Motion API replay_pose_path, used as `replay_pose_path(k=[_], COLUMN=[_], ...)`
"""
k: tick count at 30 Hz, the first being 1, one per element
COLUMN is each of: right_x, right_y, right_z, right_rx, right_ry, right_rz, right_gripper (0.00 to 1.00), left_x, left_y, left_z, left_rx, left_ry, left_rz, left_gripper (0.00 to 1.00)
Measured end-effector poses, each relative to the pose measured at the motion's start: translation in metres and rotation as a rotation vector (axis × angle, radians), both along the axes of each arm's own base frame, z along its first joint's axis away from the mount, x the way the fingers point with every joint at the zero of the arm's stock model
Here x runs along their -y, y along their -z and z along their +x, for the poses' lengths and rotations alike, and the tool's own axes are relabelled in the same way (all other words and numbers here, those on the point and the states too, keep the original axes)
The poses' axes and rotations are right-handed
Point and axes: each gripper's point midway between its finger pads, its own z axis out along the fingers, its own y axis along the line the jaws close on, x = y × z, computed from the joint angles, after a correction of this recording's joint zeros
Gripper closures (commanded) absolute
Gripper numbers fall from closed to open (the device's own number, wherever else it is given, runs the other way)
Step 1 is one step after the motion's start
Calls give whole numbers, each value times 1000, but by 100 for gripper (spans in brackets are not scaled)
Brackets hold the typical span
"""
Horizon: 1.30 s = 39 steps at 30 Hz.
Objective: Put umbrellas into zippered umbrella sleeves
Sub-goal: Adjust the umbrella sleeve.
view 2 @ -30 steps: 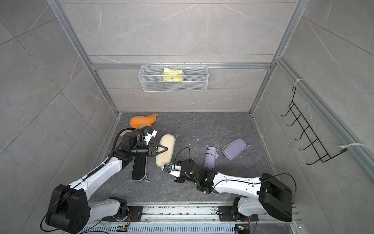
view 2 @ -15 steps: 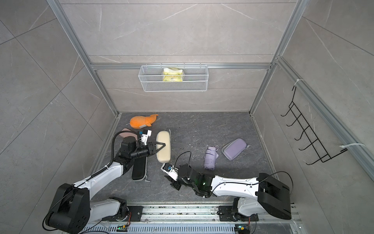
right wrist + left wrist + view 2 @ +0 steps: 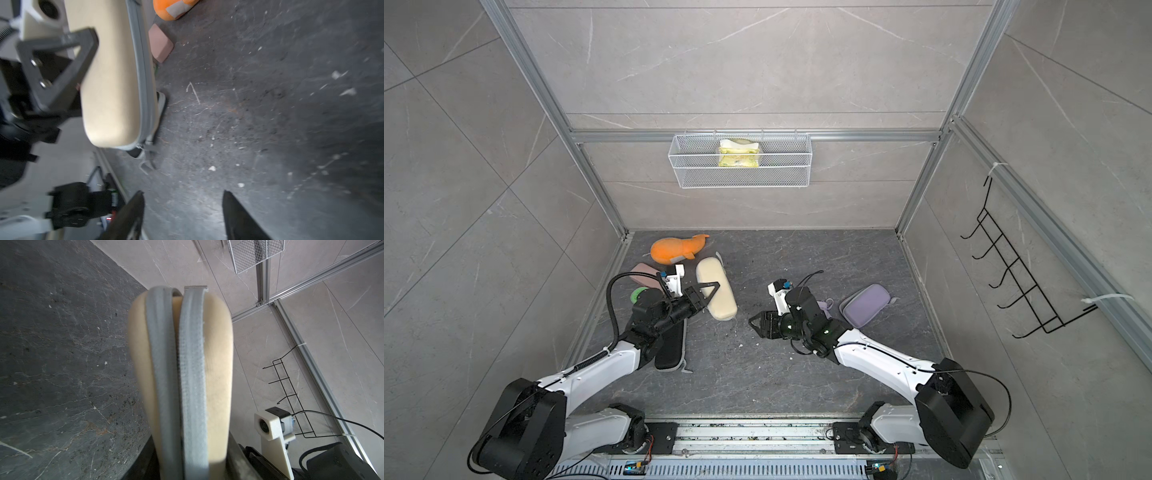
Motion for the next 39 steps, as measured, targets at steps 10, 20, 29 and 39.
replay_pose_path(k=[10,20,29,39], right_x=[-34,-39,-27,-11], right_y=[-30,-49,-66,-57], right_z=[7,21,32,20], right_rx=[-99,-125,-128,-219], right_ry=[-43,-9,-17,-118], right_rz=[281,413,489,445], right_gripper=[3,38,64,70], left_x=[22,40,-12,-44], left_y=[-17,-26,-61,-29], left_z=[-8,-11,-16,-18], left_rx=[15,-5,40,-104], left_ry=[-42,-45,-106,-82], left_rz=[-106,-214,-208,-117], left_gripper=[85,28,15,9])
